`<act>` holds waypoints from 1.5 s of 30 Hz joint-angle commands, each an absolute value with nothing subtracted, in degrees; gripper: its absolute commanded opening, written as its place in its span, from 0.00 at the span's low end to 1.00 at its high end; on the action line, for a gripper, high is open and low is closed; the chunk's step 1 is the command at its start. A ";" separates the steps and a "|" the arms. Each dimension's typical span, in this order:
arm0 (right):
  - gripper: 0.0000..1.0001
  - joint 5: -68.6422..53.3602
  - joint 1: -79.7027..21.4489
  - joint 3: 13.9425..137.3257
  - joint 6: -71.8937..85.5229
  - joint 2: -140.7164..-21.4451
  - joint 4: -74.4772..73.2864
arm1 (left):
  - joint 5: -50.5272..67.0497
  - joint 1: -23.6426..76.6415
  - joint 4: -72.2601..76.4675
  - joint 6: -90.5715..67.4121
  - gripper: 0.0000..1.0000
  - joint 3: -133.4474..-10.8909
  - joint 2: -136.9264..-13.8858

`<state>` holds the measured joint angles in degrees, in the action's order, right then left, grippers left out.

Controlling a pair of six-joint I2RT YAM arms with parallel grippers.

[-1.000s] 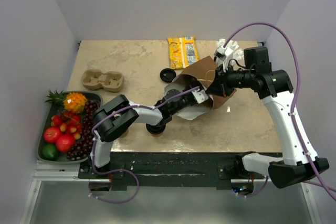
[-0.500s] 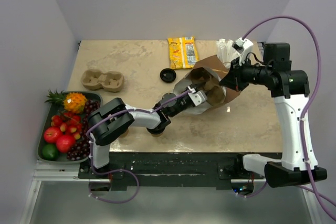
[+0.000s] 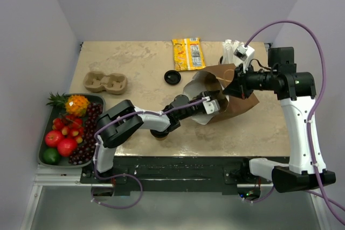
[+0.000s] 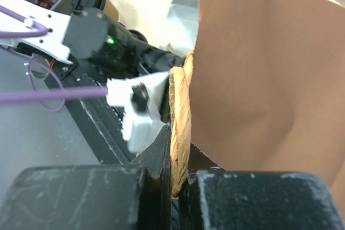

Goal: Pack the takeout coffee

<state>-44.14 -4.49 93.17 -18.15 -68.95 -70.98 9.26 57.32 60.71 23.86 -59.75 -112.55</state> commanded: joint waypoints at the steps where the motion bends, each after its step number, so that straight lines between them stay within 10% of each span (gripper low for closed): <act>1: 0.00 -48.87 -5.27 95.62 -19.16 -68.02 -69.26 | 13.54 59.06 63.89 30.32 0.00 -63.44 -116.71; 14: 0.00 -49.22 -6.24 91.67 -18.37 -67.41 -65.84 | 9.48 59.76 66.62 17.24 0.00 -64.52 -112.25; 36: 0.15 -47.22 -6.15 85.86 -11.61 -70.92 -55.64 | 1.76 59.24 20.92 8.26 0.00 -65.12 -99.58; 45: 0.59 -30.93 -6.24 94.56 -10.90 -73.83 -56.86 | -2.63 59.06 12.05 5.72 0.00 -78.90 -109.68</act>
<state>-36.23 -6.09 90.28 -11.11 -74.61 -57.58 0.25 59.24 17.28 8.93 -70.67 -105.60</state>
